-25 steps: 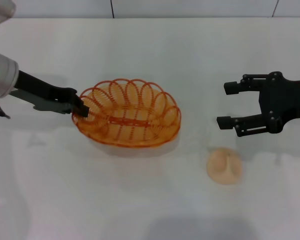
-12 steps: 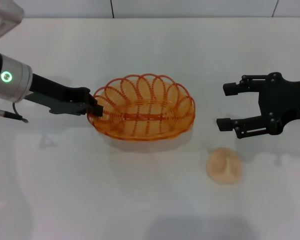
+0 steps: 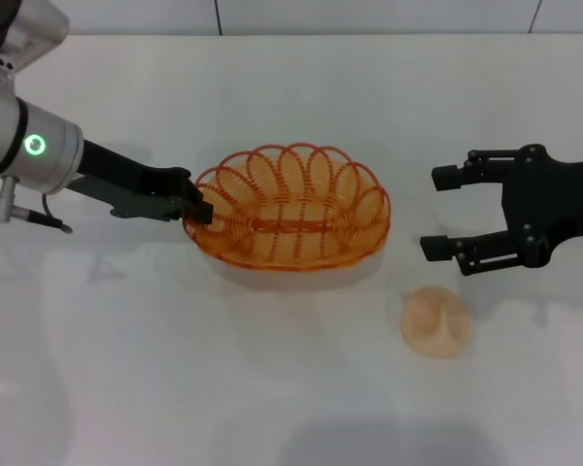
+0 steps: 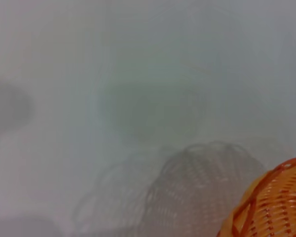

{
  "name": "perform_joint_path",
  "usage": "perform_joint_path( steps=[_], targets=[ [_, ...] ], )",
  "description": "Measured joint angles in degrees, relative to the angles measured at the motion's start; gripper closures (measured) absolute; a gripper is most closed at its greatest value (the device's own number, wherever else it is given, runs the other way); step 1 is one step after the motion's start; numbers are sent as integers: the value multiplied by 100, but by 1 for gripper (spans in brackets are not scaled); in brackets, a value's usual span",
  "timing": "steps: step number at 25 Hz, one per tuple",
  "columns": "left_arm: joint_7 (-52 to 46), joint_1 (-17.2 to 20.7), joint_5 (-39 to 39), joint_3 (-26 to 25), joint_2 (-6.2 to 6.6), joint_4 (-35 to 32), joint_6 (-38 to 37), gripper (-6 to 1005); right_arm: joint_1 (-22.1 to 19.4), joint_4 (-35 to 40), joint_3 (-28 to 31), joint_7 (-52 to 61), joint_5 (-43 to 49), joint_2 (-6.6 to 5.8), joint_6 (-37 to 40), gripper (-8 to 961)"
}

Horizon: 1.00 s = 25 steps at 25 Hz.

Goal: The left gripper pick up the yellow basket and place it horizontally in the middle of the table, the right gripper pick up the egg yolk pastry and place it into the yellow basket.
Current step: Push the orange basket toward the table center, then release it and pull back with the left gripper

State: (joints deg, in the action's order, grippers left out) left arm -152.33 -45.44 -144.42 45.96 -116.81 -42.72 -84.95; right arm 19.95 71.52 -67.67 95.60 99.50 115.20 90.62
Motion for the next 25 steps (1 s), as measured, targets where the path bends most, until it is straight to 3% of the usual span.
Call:
perform_joint_path(
  steps=[12,25],
  targets=[
    [-228,-240,-171,253,36,268,200,912,3,15,0,-51,0,3,61,125],
    [-219,-259,-135,273,5,402,409,912,9,1,0,-68,0,3,130,125]
  ],
)
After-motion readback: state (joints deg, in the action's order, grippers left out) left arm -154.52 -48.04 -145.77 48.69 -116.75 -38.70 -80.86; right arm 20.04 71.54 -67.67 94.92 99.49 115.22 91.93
